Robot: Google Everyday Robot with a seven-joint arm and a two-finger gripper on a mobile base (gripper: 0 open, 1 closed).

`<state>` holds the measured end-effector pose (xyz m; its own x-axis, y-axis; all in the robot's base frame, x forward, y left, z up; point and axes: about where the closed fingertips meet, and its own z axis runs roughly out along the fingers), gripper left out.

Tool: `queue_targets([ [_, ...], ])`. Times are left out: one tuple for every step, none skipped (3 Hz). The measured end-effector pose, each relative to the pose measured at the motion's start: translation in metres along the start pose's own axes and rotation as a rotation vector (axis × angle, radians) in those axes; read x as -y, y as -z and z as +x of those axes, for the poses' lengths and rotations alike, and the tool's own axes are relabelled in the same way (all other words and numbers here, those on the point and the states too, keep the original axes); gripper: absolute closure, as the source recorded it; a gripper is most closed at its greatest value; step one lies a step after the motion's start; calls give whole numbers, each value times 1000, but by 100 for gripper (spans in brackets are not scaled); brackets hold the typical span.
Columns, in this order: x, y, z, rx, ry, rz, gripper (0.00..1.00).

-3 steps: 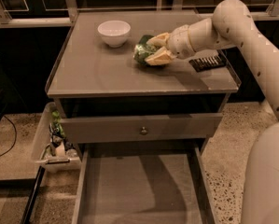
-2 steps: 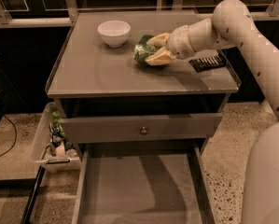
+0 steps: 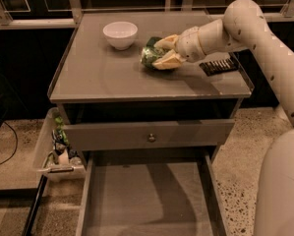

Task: Pick green can from middle drawer and place on counter

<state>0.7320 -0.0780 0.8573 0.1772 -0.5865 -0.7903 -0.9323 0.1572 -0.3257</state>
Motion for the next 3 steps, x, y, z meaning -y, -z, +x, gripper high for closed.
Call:
queue_targets([
  [0, 0, 0, 0, 0, 0, 12],
  [0, 0, 0, 0, 0, 0, 0],
  [0, 0, 0, 0, 0, 0, 0],
])
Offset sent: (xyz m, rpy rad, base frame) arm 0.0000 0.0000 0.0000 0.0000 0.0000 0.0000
